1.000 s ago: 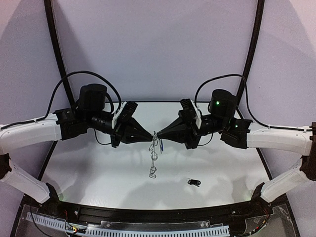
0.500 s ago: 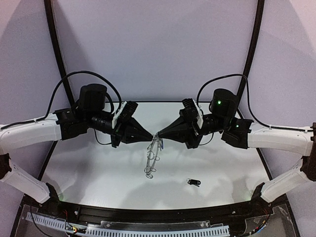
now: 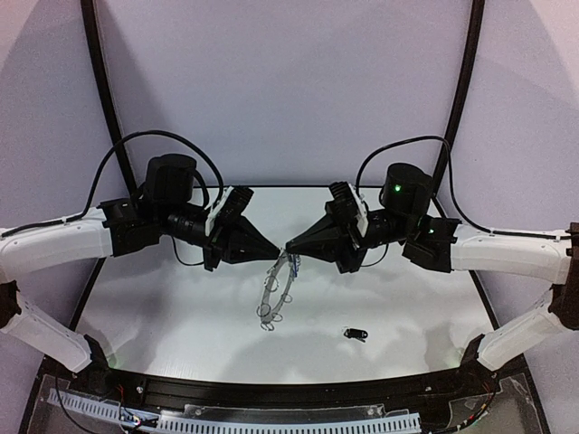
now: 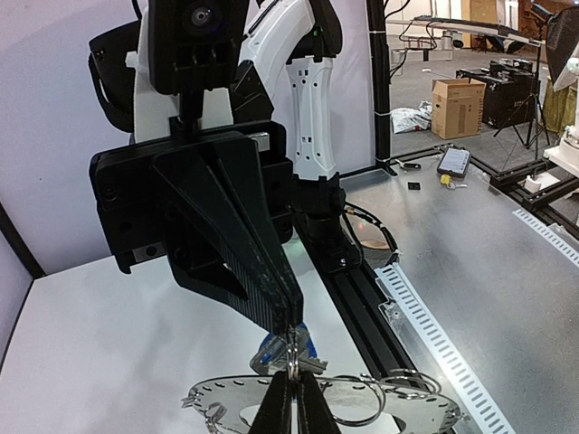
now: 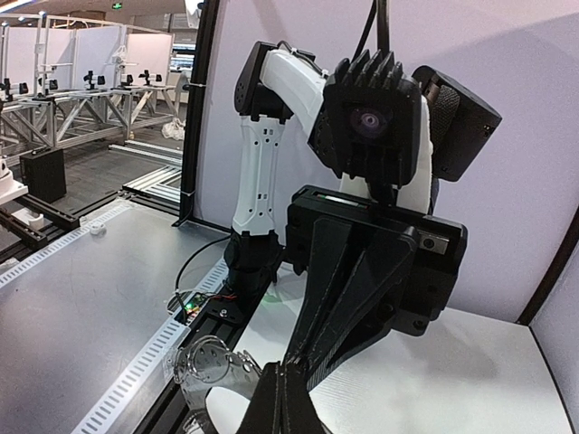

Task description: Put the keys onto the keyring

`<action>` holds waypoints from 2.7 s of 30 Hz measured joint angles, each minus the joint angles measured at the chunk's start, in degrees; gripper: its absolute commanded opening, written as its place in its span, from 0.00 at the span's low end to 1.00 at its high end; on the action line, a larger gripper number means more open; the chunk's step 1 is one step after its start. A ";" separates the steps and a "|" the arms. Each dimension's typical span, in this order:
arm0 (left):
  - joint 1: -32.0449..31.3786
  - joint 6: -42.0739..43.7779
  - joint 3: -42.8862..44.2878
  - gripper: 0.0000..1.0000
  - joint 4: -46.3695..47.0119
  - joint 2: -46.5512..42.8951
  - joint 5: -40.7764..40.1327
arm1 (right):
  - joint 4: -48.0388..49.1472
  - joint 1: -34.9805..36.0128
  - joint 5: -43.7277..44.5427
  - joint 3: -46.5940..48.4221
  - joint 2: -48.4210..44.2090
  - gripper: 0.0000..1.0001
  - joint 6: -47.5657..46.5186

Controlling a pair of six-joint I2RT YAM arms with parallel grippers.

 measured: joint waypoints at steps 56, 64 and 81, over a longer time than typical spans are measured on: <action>-0.02 -16.20 -11.65 0.99 15.52 -11.93 -39.54 | -14.32 0.96 35.50 4.50 1.09 0.00 10.73; -0.02 -17.73 -7.08 0.96 11.80 -7.72 -42.69 | -20.26 0.96 49.51 8.31 1.16 0.00 20.04; -7.85 -7.34 0.72 0.62 7.93 4.28 -56.63 | -30.95 0.98 60.02 12.39 1.86 0.00 33.33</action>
